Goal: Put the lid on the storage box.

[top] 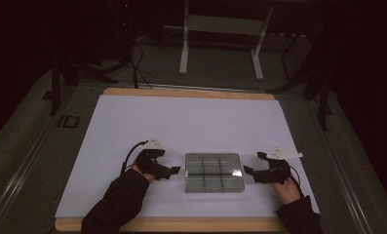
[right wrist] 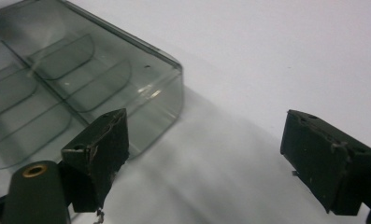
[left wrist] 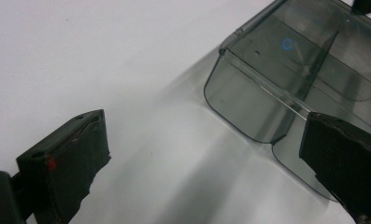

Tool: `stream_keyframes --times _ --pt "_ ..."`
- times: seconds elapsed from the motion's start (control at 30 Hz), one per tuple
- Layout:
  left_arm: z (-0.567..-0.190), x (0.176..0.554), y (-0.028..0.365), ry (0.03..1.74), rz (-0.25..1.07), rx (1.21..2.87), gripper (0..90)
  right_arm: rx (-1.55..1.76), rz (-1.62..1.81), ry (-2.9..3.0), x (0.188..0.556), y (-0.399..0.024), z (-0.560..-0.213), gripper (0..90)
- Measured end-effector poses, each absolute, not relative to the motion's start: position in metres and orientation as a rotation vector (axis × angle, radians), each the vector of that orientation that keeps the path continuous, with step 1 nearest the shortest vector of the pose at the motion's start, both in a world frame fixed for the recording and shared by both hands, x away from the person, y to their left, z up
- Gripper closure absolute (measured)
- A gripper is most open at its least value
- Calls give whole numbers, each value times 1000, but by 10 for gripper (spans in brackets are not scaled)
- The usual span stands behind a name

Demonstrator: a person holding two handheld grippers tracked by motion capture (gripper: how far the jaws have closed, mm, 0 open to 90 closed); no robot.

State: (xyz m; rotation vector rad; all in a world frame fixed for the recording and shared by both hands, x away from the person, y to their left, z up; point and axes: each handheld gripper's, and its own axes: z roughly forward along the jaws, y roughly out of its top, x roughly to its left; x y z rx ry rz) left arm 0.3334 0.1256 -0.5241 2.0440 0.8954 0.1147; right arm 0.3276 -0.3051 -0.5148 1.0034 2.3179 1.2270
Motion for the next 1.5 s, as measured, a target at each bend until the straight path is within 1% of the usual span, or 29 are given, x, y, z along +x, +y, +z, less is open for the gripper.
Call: stream_keyframes --times 0.5,0.7,0.97,1.5 --pt "-526 322 137 891 121 2047 28 993 1195 2304 323 -314 -519 147" --pt "-525 316 143 893 157 2073 28 1013 1181 2300 319 -320 -521 148" --pt "-527 310 153 926 166 2060 28 1047 1166 2297 314 -331 -523 149" --pt "-527 300 168 954 226 2048 27 1086 1139 2267 300 -346 -528 149"
